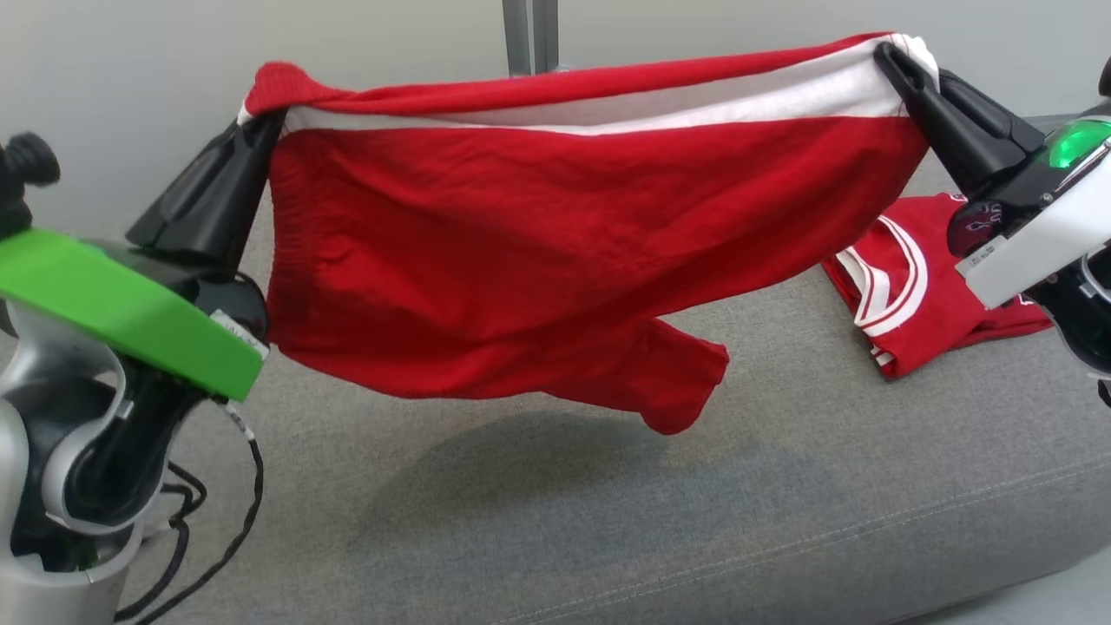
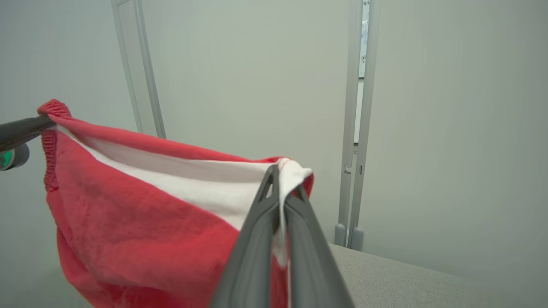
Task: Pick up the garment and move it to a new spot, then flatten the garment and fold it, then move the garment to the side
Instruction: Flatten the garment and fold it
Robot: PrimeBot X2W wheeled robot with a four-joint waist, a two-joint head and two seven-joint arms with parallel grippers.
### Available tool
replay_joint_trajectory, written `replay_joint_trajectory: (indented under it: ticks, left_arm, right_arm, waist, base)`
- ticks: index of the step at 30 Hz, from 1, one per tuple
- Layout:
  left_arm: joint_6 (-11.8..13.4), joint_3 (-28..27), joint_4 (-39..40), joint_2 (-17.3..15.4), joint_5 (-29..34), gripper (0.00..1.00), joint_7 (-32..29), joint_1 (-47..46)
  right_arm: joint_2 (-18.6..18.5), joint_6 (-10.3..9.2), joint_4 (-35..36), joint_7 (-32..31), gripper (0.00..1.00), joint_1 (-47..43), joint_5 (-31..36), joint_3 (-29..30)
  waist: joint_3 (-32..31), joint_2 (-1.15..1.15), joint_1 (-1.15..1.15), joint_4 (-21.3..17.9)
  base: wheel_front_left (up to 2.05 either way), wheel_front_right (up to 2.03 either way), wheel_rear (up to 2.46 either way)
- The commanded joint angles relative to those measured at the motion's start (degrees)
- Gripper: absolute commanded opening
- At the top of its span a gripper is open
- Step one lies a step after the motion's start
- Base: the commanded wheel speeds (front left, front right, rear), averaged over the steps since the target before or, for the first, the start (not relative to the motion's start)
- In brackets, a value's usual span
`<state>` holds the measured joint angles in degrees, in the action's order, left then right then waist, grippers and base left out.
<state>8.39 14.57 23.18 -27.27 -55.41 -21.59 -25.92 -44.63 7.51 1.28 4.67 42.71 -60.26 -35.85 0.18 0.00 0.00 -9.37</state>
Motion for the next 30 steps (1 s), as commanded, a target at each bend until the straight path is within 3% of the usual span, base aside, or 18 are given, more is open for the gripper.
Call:
replay_joint_trajectory:
  ticks: [1,5,9,16,19,20,21,22,24,26,30]
  left_arm:
    - [0.61,-0.06,0.05,-0.45,-0.51,0.0,-1.01,-2.09]
    - [1.52,1.53,-2.58,-1.14,-0.51,0.0,-5.36,-6.79]
    - [3.33,2.76,-10.09,-1.02,0.49,0.0,-8.98,-12.74]
    - [11.64,3.42,-29.49,3.2,3.61,0.0,-12.43,-29.12]
    - [10.52,4.14,-35.62,5.1,6.01,0.0,-9.39,-37.57]
    - [9.03,4.02,-38.44,6.58,7.75,0.0,-5.45,-42.99]
    - [9.03,4.02,-38.44,6.58,7.75,0.0,-5.45,-42.99]
    - [6.42,4.48,-40.79,7.11,9.75,0.0,-0.78,-47.55]
    - [5.22,5.01,-42.21,7.23,10.84,0.0,1.15,-48.94]
    - [2.45,6.24,-44.96,7.01,12.99,0.0,5.56,-50.56]
    - [-2.27,8.2,-50.43,6.49,14.68,0.0,10.68,-48.32]
  right_arm:
    - [0.5,-0.05,0.49,-0.85,0.0,0.75,0.54,0.89]
    - [2.24,-0.05,-0.29,-3.44,0.0,2.27,2.29,2.88]
    - [6.06,-0.05,-5.0,-6.44,0.0,6.9,4.73,3.36]
    - [17.14,-0.09,-22.09,-6.85,0.0,24.12,12.01,3.4]
    - [21.55,-0.08,-29.33,-3.13,0.0,32.31,16.03,4.81]
    - [24.12,-0.08,-33.0,0.08,0.0,36.63,17.89,6.08]
    - [24.12,-0.08,-33.0,0.08,0.0,36.63,17.89,6.08]
    - [25.79,-0.08,-35.57,2.82,0.0,39.78,19.13,7.06]
    - [26.67,-0.08,-36.55,4.01,0.0,40.69,19.38,7.31]
    - [28.34,-0.07,-37.66,5.6,0.0,40.79,18.85,6.68]
    - [28.7,-0.07,-37.62,6.53,0.0,37.1,18.0,0.95]
  waist:
    - [0.59,0.0,0.0,-0.1]
    - [2.8,0.0,0.0,-0.06]
    - [6.75,0.0,0.0,-0.11]
    - [15.9,0.0,0.0,-1.66]
    - [19.26,0.0,0.0,-2.85]
    - [21.41,0.0,0.0,-3.41]
    - [21.41,0.0,0.0,-3.41]
    - [23.7,0.0,0.0,-3.87]
    - [24.78,0.0,0.0,-4.07]
    - [26.81,0.0,0.0,-4.32]
    - [30.5,0.0,0.0,-4.52]
  base:
    - [0.0,0.0,0.0]
    - [0.0,0.0,0.0]
    - [0.0,0.0,0.0]
    - [0.0,0.0,0.0]
    - [0.0,0.0,0.0]
    - [0.0,0.0,0.0]
    - [0.0,0.0,0.0]
    - [0.0,0.0,0.0]
    - [0.0,0.0,0.0]
    - [0.0,0.0,0.0]
    - [0.0,0.0,0.0]
